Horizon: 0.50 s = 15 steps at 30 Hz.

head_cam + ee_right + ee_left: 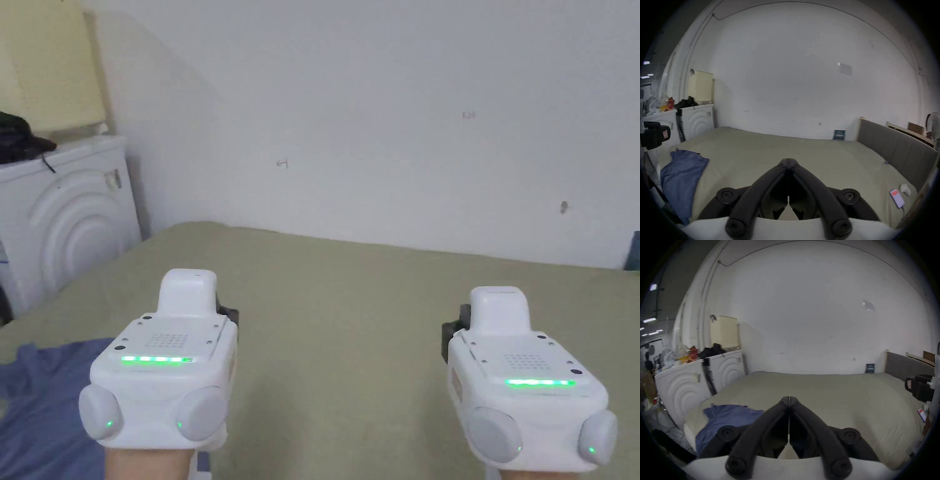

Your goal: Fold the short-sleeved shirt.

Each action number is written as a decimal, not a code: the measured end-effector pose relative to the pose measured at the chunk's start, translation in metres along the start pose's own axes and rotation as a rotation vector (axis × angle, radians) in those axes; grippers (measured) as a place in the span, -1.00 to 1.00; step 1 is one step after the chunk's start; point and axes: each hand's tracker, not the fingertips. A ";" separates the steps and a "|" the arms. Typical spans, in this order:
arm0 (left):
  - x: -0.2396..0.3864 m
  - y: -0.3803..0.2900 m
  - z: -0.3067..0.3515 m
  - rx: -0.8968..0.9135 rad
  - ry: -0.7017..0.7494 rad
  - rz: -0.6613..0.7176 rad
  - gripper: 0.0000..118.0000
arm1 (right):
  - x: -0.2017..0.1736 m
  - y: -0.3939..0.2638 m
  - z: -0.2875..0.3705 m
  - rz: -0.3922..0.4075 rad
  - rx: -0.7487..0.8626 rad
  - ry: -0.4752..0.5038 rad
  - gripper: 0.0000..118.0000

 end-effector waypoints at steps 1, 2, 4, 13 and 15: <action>-0.021 -0.001 0.002 -0.001 0.035 0.009 -0.99 | -0.016 0.001 -0.004 -0.001 0.002 0.042 -1.00; -0.041 -0.002 0.004 -0.005 0.086 0.009 -0.99 | -0.034 0.002 -0.010 -0.009 0.004 0.076 -1.00; -0.076 -0.006 0.014 -0.016 0.159 0.017 -0.99 | -0.067 0.004 -0.015 -0.019 0.001 0.150 -1.00; -0.171 -0.023 0.043 -0.057 0.342 0.070 -0.99 | -0.154 0.003 -0.021 -0.004 -0.001 0.332 -1.00; -0.174 -0.025 0.045 -0.061 0.354 0.065 -0.99 | -0.160 0.002 -0.022 -0.005 -0.009 0.346 -1.00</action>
